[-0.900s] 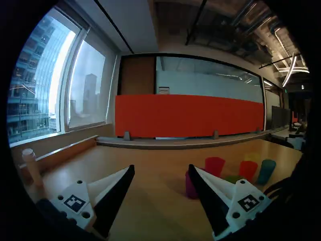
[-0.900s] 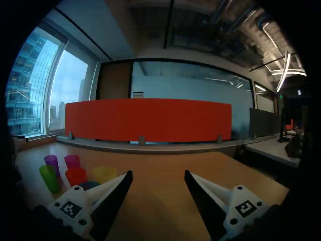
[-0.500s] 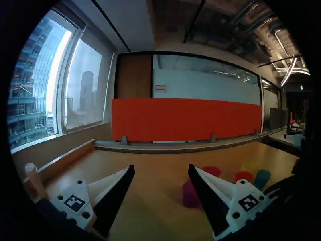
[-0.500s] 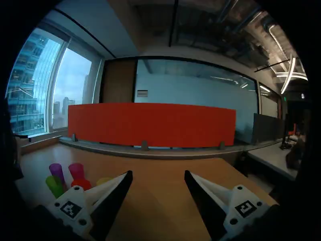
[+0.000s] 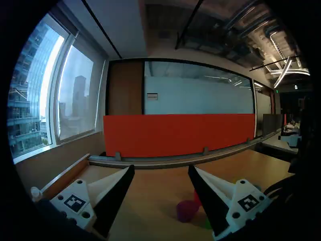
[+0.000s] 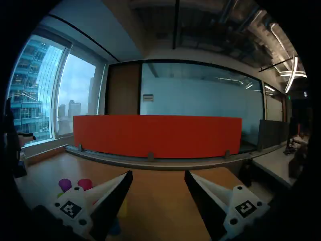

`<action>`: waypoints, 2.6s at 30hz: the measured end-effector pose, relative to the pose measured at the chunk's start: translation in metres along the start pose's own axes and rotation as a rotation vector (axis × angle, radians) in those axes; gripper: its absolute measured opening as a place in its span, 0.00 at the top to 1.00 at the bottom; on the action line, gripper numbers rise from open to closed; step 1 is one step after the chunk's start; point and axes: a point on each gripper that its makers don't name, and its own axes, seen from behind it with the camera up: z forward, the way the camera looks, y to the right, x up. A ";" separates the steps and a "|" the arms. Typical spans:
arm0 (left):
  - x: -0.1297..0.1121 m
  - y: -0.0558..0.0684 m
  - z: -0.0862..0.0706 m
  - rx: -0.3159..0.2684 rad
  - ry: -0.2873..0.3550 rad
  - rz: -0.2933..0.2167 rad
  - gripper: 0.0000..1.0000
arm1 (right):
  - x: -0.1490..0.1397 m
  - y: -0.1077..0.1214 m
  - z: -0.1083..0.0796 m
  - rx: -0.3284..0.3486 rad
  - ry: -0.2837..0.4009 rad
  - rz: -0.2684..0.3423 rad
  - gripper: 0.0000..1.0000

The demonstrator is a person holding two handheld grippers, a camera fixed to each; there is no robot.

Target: Pour water

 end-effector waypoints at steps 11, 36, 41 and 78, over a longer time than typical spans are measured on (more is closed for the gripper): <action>0.010 0.020 0.005 -0.111 -0.016 0.017 0.00 | 0.010 -0.008 0.003 0.073 -0.005 -0.001 0.00; 0.014 0.095 -0.011 -0.471 -0.021 0.090 0.00 | 0.027 -0.074 -0.023 0.439 -0.015 -0.008 0.00; 0.006 0.099 -0.012 -0.499 -0.053 0.092 0.00 | 0.019 -0.079 -0.026 0.467 -0.043 -0.033 0.00; -0.109 0.134 -0.026 -0.710 -0.330 0.149 0.00 | -0.073 -0.098 -0.034 0.630 -0.290 -0.193 0.00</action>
